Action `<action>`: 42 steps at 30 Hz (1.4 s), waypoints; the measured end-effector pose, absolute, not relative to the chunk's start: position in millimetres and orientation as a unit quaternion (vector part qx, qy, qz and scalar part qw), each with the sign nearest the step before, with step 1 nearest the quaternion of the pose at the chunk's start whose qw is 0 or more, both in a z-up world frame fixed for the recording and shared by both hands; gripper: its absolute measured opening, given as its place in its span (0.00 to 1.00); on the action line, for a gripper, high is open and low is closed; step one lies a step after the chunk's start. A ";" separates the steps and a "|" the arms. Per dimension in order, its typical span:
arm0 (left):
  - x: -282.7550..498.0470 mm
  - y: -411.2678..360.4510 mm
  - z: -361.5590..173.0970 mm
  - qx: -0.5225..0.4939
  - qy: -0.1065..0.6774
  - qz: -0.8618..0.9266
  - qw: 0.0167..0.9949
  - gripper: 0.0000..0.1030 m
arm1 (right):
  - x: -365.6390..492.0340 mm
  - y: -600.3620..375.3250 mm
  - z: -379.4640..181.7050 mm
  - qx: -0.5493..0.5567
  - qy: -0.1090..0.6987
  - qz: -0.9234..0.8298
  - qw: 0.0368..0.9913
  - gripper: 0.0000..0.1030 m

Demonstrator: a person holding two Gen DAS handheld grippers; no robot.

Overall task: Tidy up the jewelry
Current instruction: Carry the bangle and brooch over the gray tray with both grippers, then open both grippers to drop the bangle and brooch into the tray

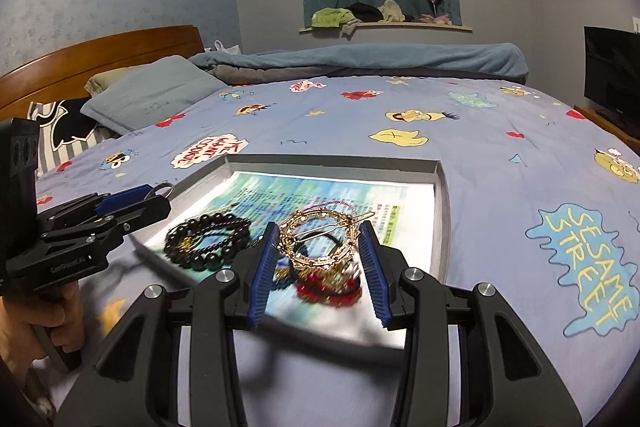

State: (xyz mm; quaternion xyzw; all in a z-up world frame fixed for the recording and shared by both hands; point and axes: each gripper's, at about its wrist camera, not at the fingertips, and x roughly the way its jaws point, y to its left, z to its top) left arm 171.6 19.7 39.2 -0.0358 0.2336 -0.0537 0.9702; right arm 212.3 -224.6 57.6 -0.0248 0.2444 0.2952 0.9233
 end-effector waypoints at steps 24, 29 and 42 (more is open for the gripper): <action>214.3 21.9 23.0 -0.029 0.282 -0.061 0.957 0.48 | 257.6 -213.5 39.4 -0.045 0.309 0.253 0.916 0.40; 216.1 25.2 19.8 -0.037 0.292 -0.059 0.954 0.48 | 255.2 -211.4 39.5 -0.053 0.308 0.253 0.916 0.41; 202.5 25.0 27.2 -0.038 0.265 -0.055 0.962 0.81 | 235.6 -214.7 43.2 -0.060 0.284 0.257 0.922 0.65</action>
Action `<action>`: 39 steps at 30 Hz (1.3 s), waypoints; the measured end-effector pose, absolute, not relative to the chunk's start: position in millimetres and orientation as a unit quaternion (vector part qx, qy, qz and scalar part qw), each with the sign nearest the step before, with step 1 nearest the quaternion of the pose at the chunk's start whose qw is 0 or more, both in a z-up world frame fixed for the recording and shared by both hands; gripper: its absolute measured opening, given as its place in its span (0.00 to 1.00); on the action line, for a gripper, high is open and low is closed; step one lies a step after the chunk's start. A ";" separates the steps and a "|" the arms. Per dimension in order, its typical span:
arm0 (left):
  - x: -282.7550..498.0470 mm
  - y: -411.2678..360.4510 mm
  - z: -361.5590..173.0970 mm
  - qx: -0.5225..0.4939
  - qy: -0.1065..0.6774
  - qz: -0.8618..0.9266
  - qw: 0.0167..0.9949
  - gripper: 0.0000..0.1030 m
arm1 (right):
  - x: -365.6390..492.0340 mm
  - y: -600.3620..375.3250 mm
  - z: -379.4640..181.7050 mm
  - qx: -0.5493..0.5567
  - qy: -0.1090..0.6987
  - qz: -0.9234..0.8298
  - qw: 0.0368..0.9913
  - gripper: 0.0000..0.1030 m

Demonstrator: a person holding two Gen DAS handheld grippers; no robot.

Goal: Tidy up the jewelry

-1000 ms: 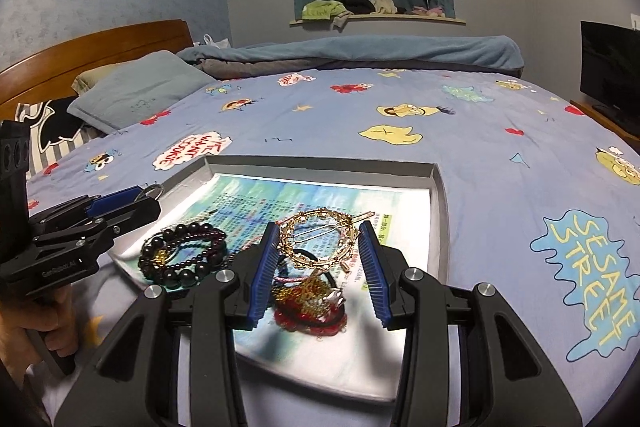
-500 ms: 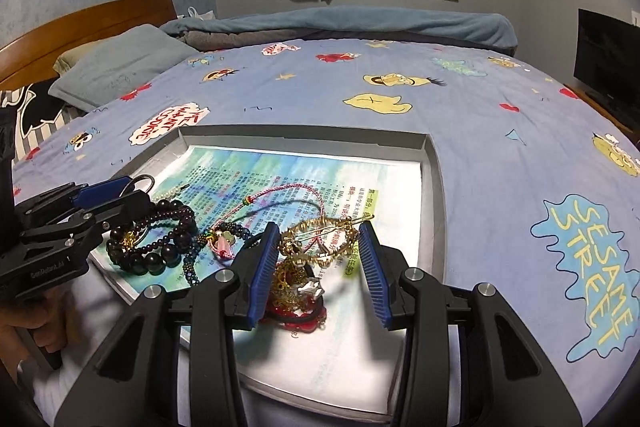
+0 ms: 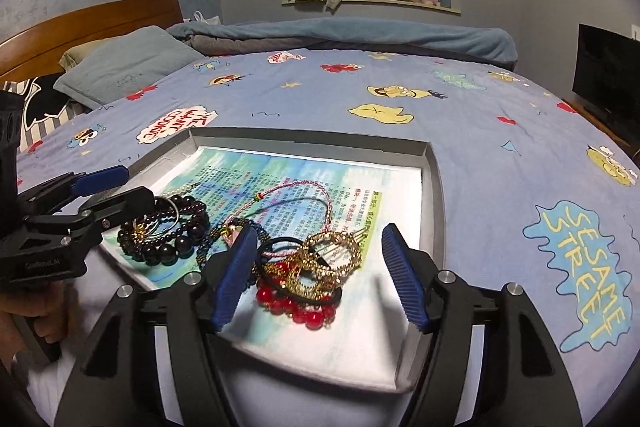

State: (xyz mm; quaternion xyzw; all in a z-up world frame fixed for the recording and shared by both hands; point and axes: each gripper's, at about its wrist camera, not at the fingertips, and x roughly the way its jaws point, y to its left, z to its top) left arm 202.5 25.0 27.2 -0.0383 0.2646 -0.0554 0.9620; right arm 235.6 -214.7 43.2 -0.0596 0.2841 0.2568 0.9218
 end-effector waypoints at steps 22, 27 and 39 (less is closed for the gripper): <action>153.9 31.6 38.9 -0.047 0.201 -0.013 0.978 0.95 | 187.3 -242.2 59.9 -0.027 0.188 0.273 0.943 0.94; 146.3 30.0 37.2 -0.040 0.200 -0.003 0.979 0.95 | 177.0 -245.6 60.8 -0.023 0.173 0.274 0.946 0.95; 119.2 20.6 36.2 -0.020 0.180 0.022 0.983 0.95 | 145.2 -256.0 58.0 -0.019 0.159 0.284 0.945 0.95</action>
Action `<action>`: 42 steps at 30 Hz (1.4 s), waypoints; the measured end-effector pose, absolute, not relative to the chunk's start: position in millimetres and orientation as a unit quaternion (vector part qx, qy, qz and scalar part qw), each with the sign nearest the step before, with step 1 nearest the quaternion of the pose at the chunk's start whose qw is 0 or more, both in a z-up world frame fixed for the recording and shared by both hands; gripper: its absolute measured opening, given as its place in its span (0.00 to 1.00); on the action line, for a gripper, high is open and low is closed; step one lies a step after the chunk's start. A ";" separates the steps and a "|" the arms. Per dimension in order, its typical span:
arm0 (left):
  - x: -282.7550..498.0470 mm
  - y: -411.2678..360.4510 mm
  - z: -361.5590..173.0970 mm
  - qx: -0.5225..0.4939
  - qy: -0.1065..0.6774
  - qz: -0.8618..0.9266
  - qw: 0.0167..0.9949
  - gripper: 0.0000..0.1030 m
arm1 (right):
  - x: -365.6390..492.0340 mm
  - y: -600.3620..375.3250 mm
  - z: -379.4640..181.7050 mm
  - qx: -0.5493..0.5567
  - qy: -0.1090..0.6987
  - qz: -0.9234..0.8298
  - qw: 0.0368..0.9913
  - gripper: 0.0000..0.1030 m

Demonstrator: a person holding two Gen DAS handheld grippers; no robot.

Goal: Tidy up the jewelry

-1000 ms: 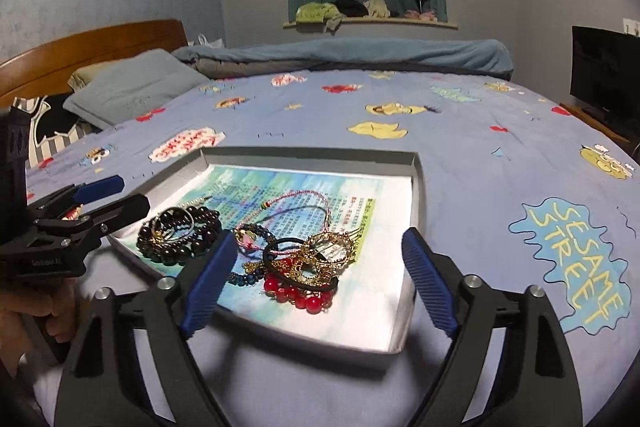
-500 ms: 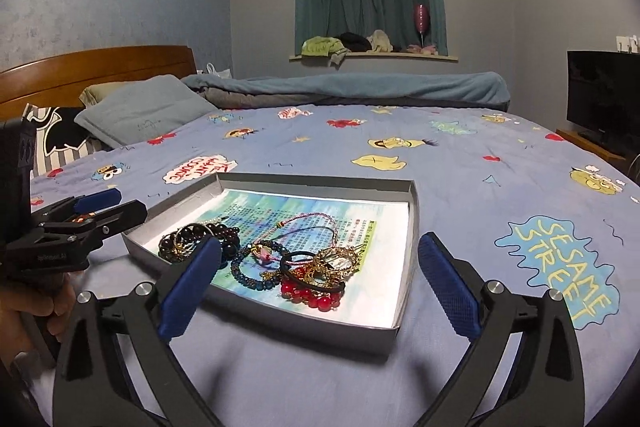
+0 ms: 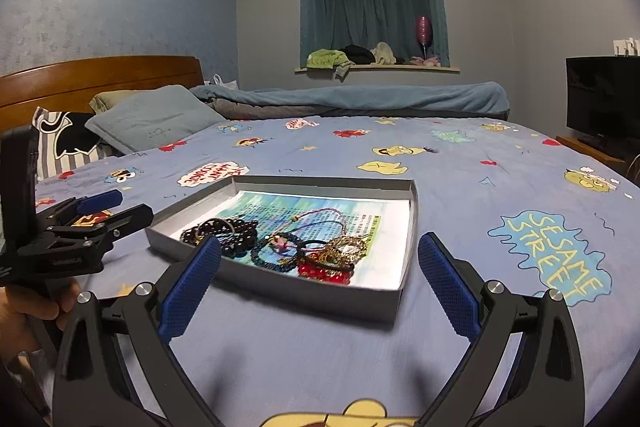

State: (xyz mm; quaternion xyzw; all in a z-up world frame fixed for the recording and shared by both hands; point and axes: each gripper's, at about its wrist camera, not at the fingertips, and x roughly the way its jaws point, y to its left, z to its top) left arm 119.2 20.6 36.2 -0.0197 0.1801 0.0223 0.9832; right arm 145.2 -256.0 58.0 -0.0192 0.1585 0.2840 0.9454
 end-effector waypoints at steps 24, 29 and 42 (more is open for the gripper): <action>98.2 7.9 35.1 -0.001 0.166 0.019 0.986 0.95 | 121.6 -252.4 54.7 -0.040 0.149 0.299 0.942 0.95; 98.2 7.9 35.2 -0.001 0.166 0.019 0.986 0.95 | 122.0 -251.7 54.5 -0.041 0.150 0.300 0.941 0.95; 98.3 7.8 35.4 -0.001 0.166 0.019 0.986 0.95 | 121.6 -251.4 54.6 -0.042 0.149 0.300 0.941 0.95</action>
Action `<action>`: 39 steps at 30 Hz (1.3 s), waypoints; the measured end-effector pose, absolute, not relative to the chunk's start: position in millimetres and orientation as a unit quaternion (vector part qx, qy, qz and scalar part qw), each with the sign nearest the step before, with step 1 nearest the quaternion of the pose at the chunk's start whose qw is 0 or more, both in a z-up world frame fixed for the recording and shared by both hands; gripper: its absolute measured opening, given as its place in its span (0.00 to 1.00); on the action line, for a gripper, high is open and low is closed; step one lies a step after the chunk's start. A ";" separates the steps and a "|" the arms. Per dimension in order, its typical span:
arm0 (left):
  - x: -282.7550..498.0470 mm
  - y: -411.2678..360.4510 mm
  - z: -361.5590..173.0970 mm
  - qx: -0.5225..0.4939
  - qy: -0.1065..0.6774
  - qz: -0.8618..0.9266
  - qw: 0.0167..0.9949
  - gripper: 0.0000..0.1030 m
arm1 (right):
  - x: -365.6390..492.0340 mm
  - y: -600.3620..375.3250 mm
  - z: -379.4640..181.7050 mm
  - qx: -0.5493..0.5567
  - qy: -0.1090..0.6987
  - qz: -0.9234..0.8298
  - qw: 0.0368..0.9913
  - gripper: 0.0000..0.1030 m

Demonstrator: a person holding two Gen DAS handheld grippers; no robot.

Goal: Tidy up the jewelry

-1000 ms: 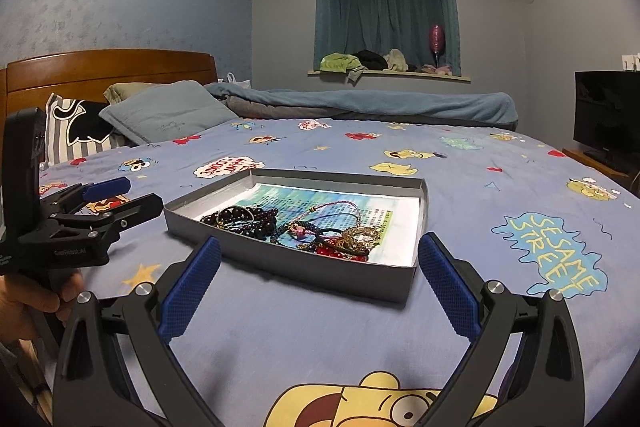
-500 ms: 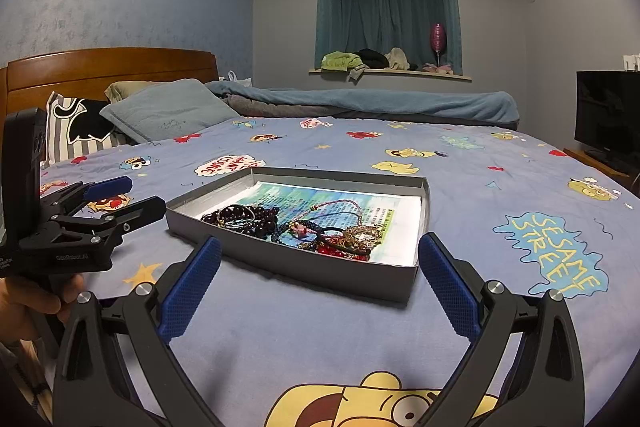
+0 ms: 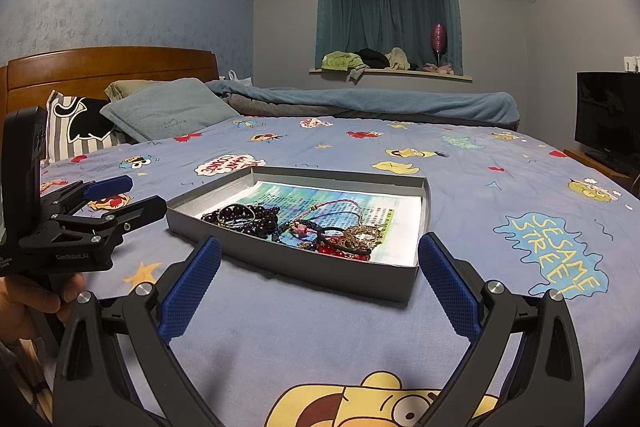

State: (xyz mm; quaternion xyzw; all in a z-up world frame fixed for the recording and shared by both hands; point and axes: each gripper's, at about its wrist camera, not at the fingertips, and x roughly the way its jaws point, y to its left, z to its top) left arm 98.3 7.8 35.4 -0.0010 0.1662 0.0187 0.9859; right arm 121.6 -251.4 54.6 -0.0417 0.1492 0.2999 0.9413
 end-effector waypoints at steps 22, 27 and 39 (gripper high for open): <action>98.7 7.8 35.8 -0.001 0.167 0.018 0.986 0.95 | 121.8 -250.9 55.0 -0.043 0.150 0.300 0.941 0.95; 97.5 6.7 33.6 -0.001 0.168 0.017 0.986 0.95 | 122.2 -250.2 53.6 -0.044 0.153 0.299 0.941 0.95; 95.6 4.8 27.8 0.004 0.169 0.010 0.986 0.95 | 122.3 -250.3 53.7 -0.044 0.154 0.299 0.941 0.95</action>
